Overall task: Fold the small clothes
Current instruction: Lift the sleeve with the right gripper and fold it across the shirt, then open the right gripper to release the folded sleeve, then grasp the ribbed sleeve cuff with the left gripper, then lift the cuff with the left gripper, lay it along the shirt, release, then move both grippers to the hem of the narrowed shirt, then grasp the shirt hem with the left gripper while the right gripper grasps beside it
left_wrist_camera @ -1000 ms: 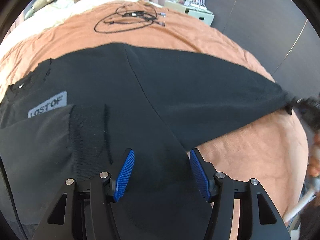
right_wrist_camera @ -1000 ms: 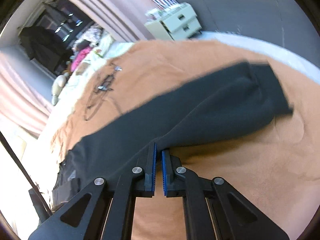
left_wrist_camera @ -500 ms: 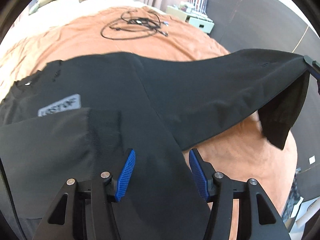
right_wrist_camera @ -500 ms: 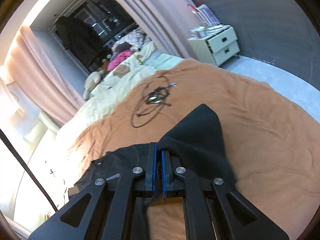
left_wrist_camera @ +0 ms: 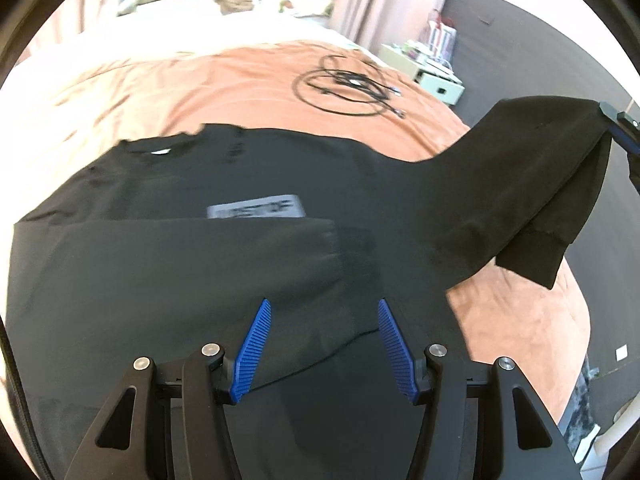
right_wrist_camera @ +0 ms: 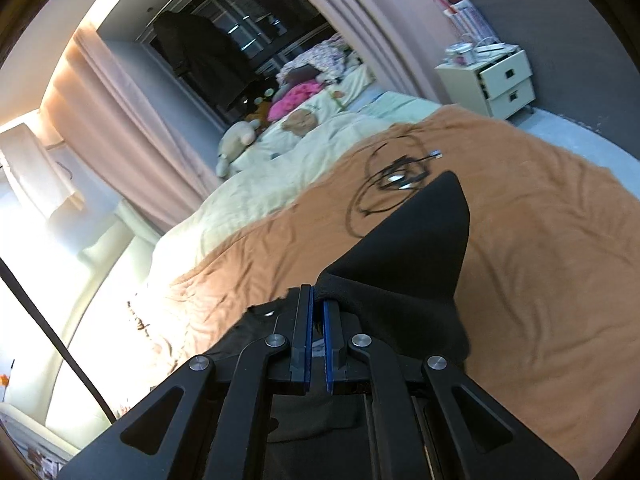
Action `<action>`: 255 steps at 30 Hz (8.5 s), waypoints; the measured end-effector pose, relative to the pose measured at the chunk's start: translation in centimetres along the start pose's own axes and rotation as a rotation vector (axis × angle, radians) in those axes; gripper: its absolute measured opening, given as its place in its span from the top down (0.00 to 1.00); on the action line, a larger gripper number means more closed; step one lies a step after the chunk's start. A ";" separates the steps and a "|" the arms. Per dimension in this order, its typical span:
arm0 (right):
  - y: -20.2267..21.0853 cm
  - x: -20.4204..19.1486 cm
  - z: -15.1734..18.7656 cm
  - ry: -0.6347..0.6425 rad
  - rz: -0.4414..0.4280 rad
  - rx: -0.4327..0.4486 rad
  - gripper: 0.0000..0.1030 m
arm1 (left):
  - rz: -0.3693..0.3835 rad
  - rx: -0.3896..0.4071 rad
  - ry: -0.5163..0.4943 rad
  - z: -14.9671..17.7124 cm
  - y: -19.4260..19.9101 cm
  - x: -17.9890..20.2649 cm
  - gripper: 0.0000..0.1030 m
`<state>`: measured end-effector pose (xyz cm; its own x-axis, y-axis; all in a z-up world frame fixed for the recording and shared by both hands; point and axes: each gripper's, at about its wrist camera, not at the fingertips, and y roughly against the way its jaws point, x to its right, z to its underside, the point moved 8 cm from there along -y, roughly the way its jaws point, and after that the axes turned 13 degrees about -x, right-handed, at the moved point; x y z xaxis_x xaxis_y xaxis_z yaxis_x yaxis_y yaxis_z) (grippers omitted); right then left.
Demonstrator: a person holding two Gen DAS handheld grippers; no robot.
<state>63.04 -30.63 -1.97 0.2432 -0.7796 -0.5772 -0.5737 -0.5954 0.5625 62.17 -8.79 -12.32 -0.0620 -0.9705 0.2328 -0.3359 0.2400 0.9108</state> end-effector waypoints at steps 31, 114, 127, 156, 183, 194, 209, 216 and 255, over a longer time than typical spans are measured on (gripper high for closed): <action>-20.9 -5.4 8.7 -0.127 -0.017 -0.431 0.77 | -0.084 0.015 0.291 11.9 7.9 -22.4 0.44; -15.0 16.4 5.1 -0.484 -0.116 -0.231 0.68 | -0.184 0.048 0.026 -1.9 6.3 -7.9 0.90; -15.4 16.0 5.1 -0.534 -0.095 -0.195 0.68 | -0.248 0.056 0.193 1.0 8.3 -20.3 0.91; -15.4 16.4 7.4 -0.620 -0.188 -0.140 0.42 | -0.221 0.004 0.331 5.9 2.5 -28.9 0.90; -14.3 12.4 6.2 -0.489 -0.011 -0.215 0.42 | -0.287 -0.007 0.436 9.4 6.2 -33.6 0.89; -9.2 8.0 6.0 -0.300 0.011 -0.193 0.42 | -0.179 0.063 0.408 13.3 11.4 -29.5 0.56; 2.3 3.0 8.9 -0.017 0.108 -0.214 0.28 | -0.130 0.182 0.402 20.3 21.2 -24.6 0.28; 8.1 2.0 11.2 0.053 0.147 -0.211 0.23 | -0.171 0.218 0.387 25.1 26.3 -22.3 0.16; 8.5 10.6 22.9 0.053 0.124 -0.337 0.28 | 0.002 0.121 0.491 41.6 13.9 -24.5 0.41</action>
<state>42.83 -39.50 -16.95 0.2331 -0.8535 -0.4662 -0.3135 -0.5197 0.7947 19.97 17.38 -19.55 0.3768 -0.8383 0.3941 -0.4450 0.2093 0.8707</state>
